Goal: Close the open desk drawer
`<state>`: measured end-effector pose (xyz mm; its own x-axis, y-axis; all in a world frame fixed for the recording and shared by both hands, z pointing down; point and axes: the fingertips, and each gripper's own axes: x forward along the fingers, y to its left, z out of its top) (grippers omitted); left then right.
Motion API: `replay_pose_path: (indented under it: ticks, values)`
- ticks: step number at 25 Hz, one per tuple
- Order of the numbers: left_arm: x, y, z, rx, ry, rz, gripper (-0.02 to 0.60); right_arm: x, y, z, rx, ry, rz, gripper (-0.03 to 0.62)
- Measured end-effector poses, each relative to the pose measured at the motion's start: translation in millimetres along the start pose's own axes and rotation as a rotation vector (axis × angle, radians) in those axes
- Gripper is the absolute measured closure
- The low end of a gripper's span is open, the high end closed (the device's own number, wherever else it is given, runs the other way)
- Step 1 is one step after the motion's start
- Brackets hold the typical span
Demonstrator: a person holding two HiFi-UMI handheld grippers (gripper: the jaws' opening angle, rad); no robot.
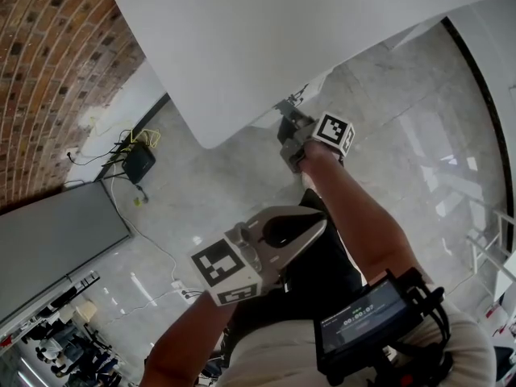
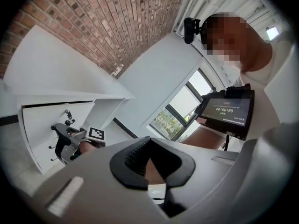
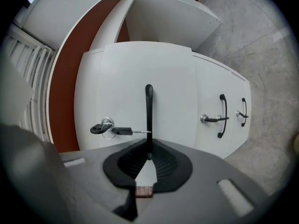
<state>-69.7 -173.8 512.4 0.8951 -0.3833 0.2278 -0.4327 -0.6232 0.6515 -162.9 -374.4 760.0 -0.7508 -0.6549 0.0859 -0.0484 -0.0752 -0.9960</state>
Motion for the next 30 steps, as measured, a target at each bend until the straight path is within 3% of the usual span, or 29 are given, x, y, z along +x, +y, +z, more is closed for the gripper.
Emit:
replay_pose_path:
  ticks: [9, 25, 30]
  values:
    - [-34.4, 26.0, -0.8, 0.0, -0.026, 0.006, 0.575, 40.4, -1.7, -12.1, -0.015, 0.008, 0.003, 0.568]
    - [-31.6, 22.1, 1.0, -0.006, -0.049, -0.007, 0.575, 44.1, -3.6, -10.0, -0.026, 0.012, -0.008, 0.562]
    - [-37.3, 24.7, 6.6, -0.017, -0.053, -0.01, 0.575, 44.0, -7.3, -21.0, -0.044, 0.061, -0.02, 0.549]
